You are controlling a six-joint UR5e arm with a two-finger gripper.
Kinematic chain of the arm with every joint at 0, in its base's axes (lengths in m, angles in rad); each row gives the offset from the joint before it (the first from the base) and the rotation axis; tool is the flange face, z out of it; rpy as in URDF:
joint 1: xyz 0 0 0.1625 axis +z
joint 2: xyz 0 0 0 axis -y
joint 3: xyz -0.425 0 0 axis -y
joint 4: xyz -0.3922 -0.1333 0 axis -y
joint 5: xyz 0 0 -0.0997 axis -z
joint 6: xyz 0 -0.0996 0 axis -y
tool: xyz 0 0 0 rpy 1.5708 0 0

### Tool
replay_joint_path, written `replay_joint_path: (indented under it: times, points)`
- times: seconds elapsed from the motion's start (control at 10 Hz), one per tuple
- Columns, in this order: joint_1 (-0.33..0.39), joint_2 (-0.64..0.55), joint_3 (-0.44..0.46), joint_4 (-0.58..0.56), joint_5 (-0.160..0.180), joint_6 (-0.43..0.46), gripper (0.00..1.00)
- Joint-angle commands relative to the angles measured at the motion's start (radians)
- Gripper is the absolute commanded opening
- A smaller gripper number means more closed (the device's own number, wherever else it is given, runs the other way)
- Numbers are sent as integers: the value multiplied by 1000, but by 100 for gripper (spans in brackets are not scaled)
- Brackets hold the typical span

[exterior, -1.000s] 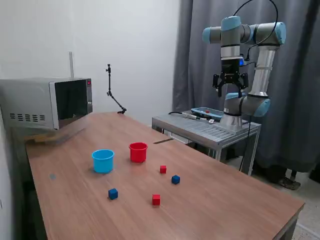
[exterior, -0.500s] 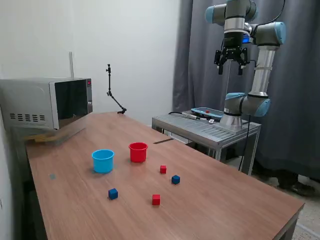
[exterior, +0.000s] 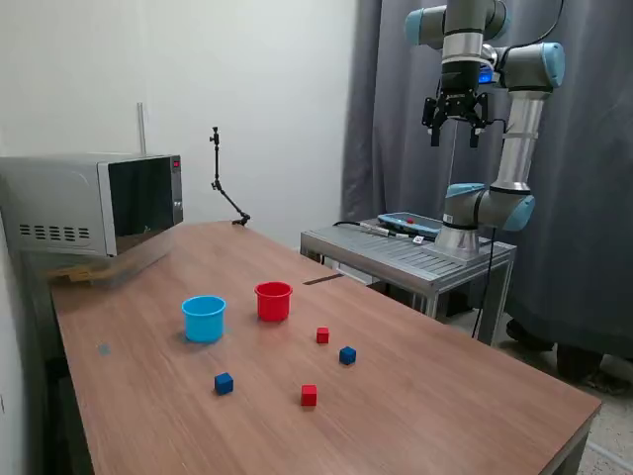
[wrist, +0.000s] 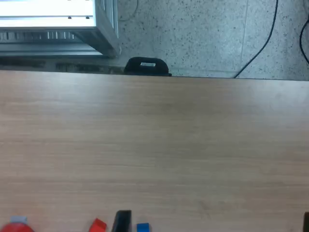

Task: Place red objects in the red bin, and blue objects in the blue bin.

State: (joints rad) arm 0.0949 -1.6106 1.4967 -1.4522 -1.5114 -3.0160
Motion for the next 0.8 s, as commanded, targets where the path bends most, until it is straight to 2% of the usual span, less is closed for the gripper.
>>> replay_joint_path:
  times: [0.0, 0.2, 0.7]
  points:
    - [-1, 12, -13, -2, -1, 15, 100]
    - [-4, 37, -27, -3, -6, 69, 100]
    - [-7, 95, -53, -33, -4, 71, 100]
